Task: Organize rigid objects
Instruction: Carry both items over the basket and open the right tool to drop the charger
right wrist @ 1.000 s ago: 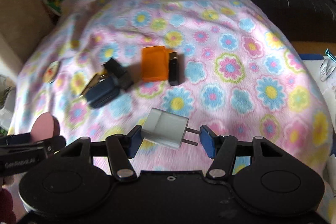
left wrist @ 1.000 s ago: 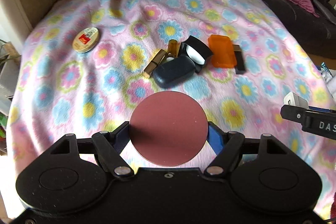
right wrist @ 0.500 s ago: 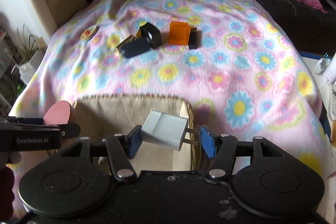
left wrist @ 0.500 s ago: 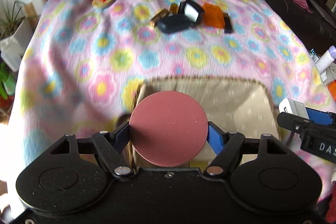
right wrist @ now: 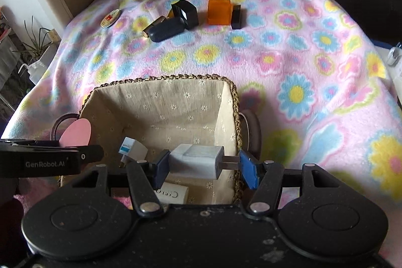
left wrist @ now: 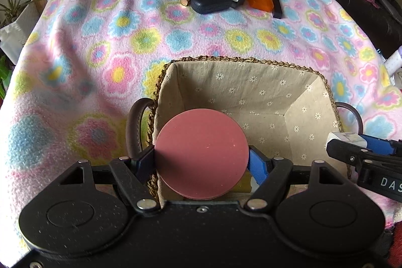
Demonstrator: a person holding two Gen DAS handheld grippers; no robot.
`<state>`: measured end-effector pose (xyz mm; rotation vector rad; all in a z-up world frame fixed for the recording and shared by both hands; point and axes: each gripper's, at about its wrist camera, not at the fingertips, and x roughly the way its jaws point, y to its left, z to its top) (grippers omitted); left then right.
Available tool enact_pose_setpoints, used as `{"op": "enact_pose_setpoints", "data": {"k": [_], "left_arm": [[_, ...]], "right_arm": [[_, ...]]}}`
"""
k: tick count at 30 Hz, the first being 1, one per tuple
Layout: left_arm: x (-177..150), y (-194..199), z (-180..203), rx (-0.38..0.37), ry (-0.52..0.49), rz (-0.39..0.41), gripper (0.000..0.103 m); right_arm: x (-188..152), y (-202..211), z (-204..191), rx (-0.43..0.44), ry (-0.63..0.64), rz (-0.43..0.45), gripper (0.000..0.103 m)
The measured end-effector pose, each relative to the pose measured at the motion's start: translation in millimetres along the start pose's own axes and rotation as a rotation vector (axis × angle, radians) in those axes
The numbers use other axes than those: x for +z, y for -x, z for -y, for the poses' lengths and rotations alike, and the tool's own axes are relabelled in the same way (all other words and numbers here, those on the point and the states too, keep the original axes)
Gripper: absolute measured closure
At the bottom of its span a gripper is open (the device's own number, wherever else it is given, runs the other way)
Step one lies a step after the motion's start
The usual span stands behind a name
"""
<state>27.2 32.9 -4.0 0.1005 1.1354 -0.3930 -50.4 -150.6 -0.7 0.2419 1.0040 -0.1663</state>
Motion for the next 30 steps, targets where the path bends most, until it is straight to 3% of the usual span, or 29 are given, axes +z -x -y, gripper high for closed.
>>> {"op": "enact_pose_setpoints", "data": {"k": [22,30], "left_arm": [[-3,-2,11,0.037,-0.067,-0.012,0.032],[-2,-12,24,0.070,-0.118,-0.061,0.032]], "right_arm": [[1,-5,-4,0.001,0.030,-0.026,0.044],[-3,1,-2,0.006,0.041,0.000,0.044]]}}
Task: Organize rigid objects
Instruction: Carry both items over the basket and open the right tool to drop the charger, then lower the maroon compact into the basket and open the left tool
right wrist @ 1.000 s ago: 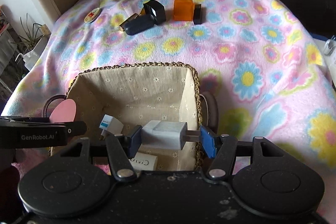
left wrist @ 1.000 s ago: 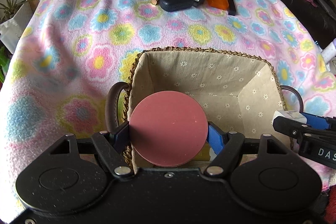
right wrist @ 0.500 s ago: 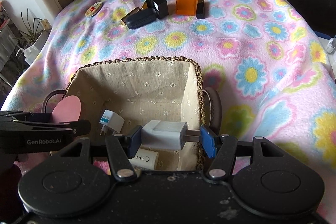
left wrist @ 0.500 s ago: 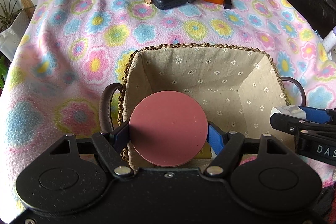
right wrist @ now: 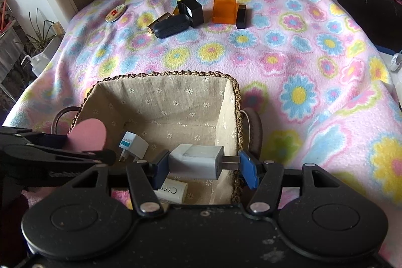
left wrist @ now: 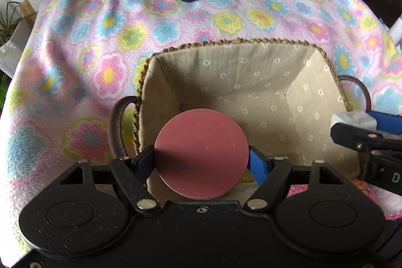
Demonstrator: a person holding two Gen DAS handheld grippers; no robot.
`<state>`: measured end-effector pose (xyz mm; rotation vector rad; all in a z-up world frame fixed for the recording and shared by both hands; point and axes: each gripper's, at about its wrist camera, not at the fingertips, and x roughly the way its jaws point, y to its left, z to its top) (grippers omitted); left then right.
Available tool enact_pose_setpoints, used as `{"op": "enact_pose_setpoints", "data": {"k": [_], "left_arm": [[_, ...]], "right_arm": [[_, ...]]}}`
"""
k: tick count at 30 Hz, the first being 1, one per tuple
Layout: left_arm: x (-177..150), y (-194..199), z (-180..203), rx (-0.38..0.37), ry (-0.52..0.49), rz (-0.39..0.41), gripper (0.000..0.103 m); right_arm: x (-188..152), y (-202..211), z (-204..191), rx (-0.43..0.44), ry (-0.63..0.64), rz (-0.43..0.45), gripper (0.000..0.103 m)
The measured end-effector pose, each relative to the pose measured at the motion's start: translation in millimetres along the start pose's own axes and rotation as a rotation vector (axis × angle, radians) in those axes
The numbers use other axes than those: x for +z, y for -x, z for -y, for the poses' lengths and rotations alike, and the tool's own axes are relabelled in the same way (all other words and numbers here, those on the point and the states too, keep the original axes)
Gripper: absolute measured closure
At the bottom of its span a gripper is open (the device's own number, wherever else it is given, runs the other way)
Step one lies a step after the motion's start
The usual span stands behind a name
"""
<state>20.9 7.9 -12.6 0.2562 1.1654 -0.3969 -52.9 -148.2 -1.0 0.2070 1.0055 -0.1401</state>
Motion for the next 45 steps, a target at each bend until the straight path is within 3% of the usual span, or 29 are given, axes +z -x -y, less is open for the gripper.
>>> {"op": "enact_pose_setpoints", "data": {"k": [9,31,45], "left_arm": [[1,-2,2,0.012,0.000,-0.020,0.032],[-1,0,17,0.048,-0.072,0.001,0.032],[0,2,14,0.049,-0.059,0.004,0.032]], "right_arm": [[1,2,6,0.013,-0.048,0.011,0.044],[0,0,-1,-0.025,0.001,-0.005,0.044],[0,1,-2,-0.027,0.000,-0.001,0.042]]}}
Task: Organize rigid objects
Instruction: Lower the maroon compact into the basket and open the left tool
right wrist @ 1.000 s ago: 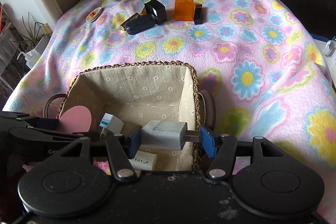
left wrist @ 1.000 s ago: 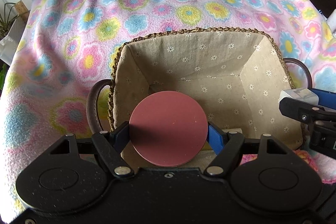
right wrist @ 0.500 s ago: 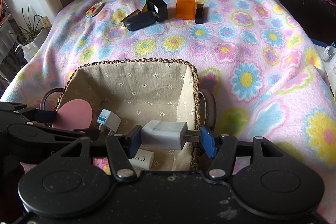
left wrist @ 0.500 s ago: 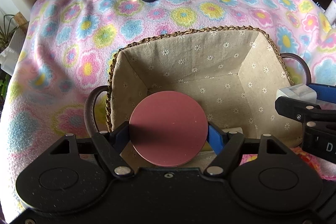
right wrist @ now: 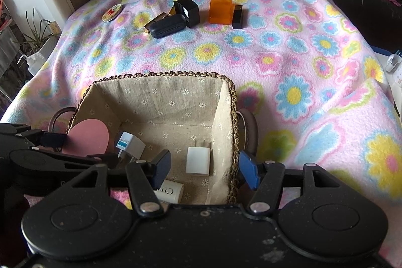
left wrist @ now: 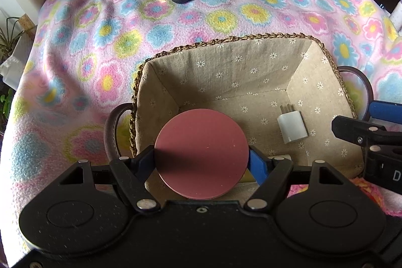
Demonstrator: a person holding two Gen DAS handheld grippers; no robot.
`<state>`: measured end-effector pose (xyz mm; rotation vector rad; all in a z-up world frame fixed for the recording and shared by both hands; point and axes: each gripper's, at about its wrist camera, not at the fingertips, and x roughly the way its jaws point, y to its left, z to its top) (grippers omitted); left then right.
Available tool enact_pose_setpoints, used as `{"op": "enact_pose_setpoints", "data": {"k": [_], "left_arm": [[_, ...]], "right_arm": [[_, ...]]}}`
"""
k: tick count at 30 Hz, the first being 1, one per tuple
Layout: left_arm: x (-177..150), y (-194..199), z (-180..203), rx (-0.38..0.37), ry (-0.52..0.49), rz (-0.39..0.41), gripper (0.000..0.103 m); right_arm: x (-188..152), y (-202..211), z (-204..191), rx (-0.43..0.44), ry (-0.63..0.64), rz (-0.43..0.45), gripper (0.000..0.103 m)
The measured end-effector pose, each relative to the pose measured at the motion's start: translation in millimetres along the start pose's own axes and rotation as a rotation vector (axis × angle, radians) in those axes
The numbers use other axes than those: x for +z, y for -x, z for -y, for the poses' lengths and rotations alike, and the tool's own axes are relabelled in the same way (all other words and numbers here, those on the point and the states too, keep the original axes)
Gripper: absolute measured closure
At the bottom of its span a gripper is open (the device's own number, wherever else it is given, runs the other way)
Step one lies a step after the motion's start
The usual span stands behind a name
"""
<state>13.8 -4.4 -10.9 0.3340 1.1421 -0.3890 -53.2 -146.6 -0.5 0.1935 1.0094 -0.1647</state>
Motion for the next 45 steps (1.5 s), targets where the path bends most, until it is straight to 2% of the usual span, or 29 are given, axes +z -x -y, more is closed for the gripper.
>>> {"op": "enact_pose_setpoints", "data": {"k": [8,18,26,32,45], "left_arm": [[1,2,-10,-0.020,0.053,0.011,0.031],[-3,6,-17,-0.026,0.090,0.038,0.031],[-4,6,-22,-0.035,0.118,0.044,0.026],[-5,7,-25,-0.042,0.139,0.049,0.026],[-5,7,-23,-0.028,0.127,0.045,0.025]], "right_arm": [[0,1,0,0.009,0.000,0.004,0.040],[2,3,7,0.043,-0.059,0.031,0.036],[2,-1,9,0.038,-0.088,0.013,0.034],[1,3,7,0.022,-0.072,0.044,0.031],[1,7,7,0.016,-0.061,0.074,0.026]]}}
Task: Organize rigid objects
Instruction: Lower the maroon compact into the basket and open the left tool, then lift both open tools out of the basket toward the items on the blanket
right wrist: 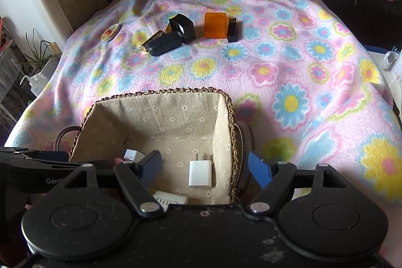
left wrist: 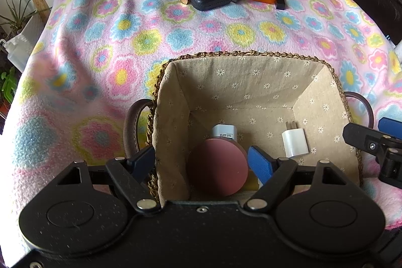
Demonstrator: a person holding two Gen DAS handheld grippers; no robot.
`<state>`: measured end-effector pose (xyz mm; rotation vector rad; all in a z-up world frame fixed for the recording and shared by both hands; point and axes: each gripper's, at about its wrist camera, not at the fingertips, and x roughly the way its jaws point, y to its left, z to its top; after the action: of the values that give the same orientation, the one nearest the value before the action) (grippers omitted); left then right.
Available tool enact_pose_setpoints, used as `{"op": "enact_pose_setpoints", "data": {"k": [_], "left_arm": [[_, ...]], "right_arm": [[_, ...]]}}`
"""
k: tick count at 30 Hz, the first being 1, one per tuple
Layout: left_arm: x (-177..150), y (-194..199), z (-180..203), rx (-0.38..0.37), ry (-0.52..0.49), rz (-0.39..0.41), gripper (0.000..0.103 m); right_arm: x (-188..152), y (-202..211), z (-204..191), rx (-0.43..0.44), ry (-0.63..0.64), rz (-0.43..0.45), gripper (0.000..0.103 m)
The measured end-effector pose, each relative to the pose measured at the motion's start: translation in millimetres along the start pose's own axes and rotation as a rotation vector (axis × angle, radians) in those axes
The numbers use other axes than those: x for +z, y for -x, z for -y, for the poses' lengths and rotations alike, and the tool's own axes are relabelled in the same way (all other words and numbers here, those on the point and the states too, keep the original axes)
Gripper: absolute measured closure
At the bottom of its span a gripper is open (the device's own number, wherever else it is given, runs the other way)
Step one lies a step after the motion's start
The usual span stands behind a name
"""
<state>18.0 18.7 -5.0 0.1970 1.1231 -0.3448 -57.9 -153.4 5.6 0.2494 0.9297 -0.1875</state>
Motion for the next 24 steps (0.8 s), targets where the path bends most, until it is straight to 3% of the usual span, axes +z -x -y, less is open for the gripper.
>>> {"op": "enact_pose_setpoints", "data": {"k": [13,18,24], "left_arm": [[-1,1,3,0.014,-0.019,-0.005,0.024],[-2,4,3,0.015,-0.035,-0.001,0.024],[-1,4,2,0.002,-0.031,-0.009,0.024]], "right_arm": [[0,4,-2,-0.010,0.014,0.015,0.022],[1,10,-7,-0.037,0.042,0.042,0.008],[2,13,-13,-0.058,0.087,0.041,0.005]]}}
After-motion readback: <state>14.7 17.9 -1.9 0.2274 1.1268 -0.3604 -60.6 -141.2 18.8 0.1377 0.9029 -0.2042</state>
